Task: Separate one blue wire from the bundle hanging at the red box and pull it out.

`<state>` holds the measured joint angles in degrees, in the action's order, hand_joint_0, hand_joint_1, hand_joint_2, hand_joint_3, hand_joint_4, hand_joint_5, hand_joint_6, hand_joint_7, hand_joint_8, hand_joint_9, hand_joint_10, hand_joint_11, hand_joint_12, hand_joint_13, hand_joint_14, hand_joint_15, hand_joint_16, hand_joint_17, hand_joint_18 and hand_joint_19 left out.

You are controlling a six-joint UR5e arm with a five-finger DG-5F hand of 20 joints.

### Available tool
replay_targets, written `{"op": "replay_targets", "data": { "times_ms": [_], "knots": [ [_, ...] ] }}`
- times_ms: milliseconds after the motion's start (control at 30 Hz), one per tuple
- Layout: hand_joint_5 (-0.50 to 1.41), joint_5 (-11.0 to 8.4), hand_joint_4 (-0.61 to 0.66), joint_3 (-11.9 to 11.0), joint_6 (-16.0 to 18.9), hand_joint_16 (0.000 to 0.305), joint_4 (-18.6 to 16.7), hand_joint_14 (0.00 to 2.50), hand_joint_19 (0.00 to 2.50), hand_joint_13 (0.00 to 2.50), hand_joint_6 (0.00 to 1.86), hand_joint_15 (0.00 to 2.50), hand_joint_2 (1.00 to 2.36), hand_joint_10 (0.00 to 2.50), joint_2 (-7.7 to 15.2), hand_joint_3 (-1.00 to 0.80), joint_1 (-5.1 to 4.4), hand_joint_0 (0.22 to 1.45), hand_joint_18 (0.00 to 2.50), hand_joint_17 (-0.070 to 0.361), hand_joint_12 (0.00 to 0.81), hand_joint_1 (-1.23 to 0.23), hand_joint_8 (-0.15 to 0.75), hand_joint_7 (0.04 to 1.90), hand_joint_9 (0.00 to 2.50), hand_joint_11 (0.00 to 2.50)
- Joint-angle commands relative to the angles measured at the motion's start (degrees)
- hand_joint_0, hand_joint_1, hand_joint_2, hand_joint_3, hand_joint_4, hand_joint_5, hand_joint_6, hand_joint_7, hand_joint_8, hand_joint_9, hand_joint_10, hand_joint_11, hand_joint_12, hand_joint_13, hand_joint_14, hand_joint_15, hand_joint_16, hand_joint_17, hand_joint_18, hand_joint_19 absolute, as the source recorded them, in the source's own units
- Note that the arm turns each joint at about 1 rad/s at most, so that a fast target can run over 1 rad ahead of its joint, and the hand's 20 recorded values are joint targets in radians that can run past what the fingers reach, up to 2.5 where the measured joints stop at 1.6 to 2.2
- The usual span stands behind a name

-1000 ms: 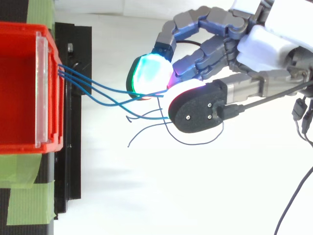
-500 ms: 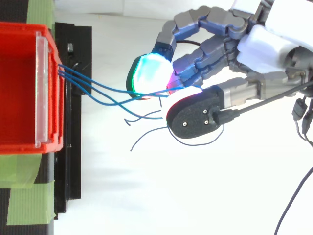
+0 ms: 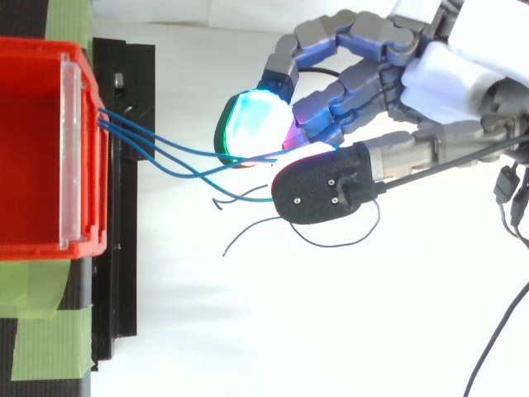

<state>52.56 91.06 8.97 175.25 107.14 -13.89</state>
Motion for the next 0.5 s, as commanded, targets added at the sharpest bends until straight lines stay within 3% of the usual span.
{"op": "replay_targets", "data": {
  "times_ms": [0,267,467],
  "knots": [
    [-0.22,0.0,0.16,0.0,0.0,0.05,0.0,0.01,0.48,1.05,0.91,1.55,1.02,0.01,0.0,-0.23,0.0,0.68,0.69,0.113,0.377,-0.87,0.293,0.84,0.94,1.47],
    [-0.22,0.09,0.13,0.0,0.0,0.049,-0.1,0.01,0.51,1.07,0.92,1.53,1.02,0.01,0.0,-0.1,0.0,0.65,0.71,0.111,0.372,-0.83,0.293,0.85,0.97,1.47],
    [-0.21,0.09,0.15,0.0,0.0,0.058,0.0,0.0,0.49,1.14,0.94,1.5,1.04,0.0,0.0,-0.04,0.0,0.65,0.8,0.131,0.441,-0.79,0.358,0.83,1.04,1.43]
  ]
}}
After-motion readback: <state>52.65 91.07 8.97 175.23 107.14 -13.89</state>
